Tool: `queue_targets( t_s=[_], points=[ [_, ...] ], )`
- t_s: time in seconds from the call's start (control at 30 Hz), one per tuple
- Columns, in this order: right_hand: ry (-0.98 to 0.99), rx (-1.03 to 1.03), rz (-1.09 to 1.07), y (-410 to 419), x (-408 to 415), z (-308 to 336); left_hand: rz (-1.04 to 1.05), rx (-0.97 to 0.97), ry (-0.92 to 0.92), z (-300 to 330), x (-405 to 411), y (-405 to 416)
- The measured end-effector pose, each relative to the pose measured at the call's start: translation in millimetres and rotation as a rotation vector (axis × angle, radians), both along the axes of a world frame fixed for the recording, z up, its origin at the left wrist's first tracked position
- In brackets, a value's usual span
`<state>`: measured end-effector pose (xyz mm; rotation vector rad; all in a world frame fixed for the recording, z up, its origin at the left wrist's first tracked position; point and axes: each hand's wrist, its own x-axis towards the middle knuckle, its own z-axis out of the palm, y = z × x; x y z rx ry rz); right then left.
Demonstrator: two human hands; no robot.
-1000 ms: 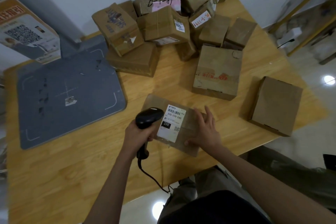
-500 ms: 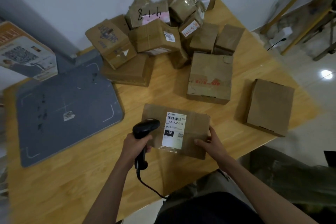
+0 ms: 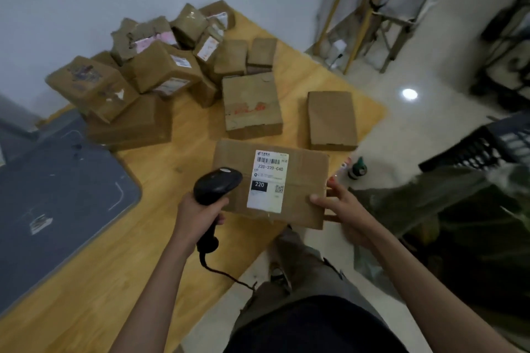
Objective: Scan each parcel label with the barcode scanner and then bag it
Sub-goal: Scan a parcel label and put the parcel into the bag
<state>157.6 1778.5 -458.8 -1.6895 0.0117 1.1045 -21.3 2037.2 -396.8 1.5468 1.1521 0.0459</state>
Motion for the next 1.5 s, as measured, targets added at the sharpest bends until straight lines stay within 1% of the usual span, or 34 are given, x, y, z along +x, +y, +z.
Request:
queue_targets(
  t_s=[0.1, 0.3, 0.5, 0.67, 0.77, 0.87, 0.97, 1.1, 1.23, 1.37, 1.5],
  points=[
    [0.009, -0.033, -0.094, -49, -18, 16, -0.132, 0.018, -0.009, 6, 13, -34],
    [0.046, -0.119, -0.378, -150, -56, 28, -0.416, 0.021, 0.008, 7, 52, -110],
    [0.103, -0.186, -0.588, -238, -88, 20, -0.543, -0.062, 0.070, -15, 91, -179],
    [0.099, -0.333, -0.856, -294, -104, -3, -0.736, -0.070, 0.090, -29, 123, -244],
    [0.024, -0.508, -0.946, -319, -102, -21, -0.853, -0.044, 0.124, -34, 140, -281],
    [-0.060, -0.730, -0.905, -332, -87, -33, -0.904, -0.027, 0.168, -40, 155, -311],
    [-0.130, -0.837, -0.858, -339, -61, -42, -0.926, -0.002, 0.198, -48, 168, -332],
    [-0.199, -0.872, -0.803, -347, -24, -58, -0.929, 0.018, 0.231, -58, 186, -352],
    [-0.200, -0.893, -0.700, -349, 17, -79, -0.890, 0.027, 0.271, -67, 203, -361],
    [-0.207, -0.896, -0.582, -334, 64, -100, -0.849, 0.058, 0.329, -74, 214, -361],
    [-0.100, -0.883, -0.509, -325, 103, -133, -0.779, 0.095, 0.363, -81, 218, -351]
  ],
)
